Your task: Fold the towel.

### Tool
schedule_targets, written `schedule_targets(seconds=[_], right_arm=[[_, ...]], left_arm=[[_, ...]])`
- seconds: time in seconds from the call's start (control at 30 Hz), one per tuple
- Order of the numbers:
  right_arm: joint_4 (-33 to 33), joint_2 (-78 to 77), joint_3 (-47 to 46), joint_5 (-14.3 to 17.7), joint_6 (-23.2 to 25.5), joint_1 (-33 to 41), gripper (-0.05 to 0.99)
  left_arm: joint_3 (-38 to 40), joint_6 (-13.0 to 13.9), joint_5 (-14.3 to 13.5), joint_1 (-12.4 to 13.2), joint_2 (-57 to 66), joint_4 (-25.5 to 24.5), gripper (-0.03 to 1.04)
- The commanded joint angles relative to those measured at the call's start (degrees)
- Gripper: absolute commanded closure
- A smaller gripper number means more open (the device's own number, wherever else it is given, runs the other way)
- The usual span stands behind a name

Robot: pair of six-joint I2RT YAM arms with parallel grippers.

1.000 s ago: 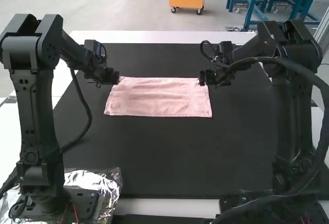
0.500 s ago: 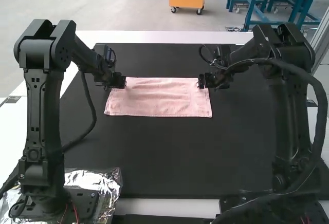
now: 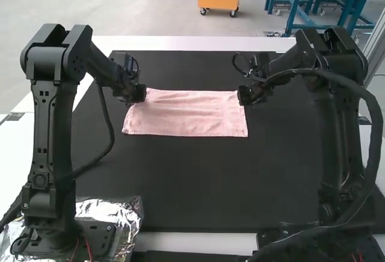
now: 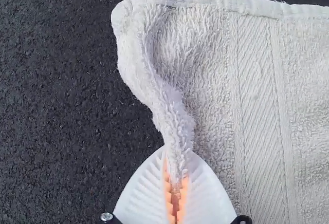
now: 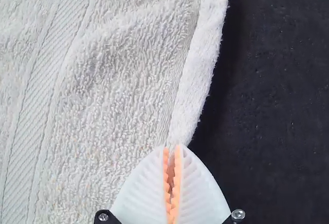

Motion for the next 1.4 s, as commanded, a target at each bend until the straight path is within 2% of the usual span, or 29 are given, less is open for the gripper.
schedule_targets(seconds=[0.0, 0.1, 0.27, 0.43, 0.57, 0.73, 0.93, 1.37], right_arm=[[-0.51, 0.94, -0.48, -1.94, -1.38, 0.61, 0.96], [-0.51, 0.5, -0.4, -1.94, -1.29, 0.52, 0.96], [-0.59, -2.22, 0.13, -2.02, -0.94, 0.43, 0.96], [-1.65, -5.65, 0.75, -3.08, -0.68, 0.08, 0.96], [-3.67, -8.2, 0.13, -4.66, -0.68, -0.18, 0.96], [-4.11, -11.36, -1.54, -5.8, -0.59, -1.15, 0.96], [-6.31, -14.53, -4.61, -7.74, -0.68, -2.03, 0.96], [-6.57, -24.81, -16.22, -11.43, -0.33, -1.94, 0.96]], left_arm=[[-0.67, 0.28, -3.44, 2.07, 3.08, 0.59, 0.99], [-0.58, 0.28, -1.16, 2.15, 2.56, 0.32, 0.99], [-0.23, 0.72, 0.25, 2.5, -0.7, -0.47, 0.99], [-0.23, 3.88, 0.16, 2.68, -4.56, -1.61, 0.99], [-0.49, 5.38, 0.16, 3.74, -7.55, -3.46, 0.99], [-1.37, 5.82, 0.34, 4.26, -10.98, -7.06, 0.99], [-6.12, 7.58, 0.34, 4.17, -15.55, -7.59, 0.99], [-19.74, 7.58, 0.25, 4.0, -27.15, -6.09, 0.99]])
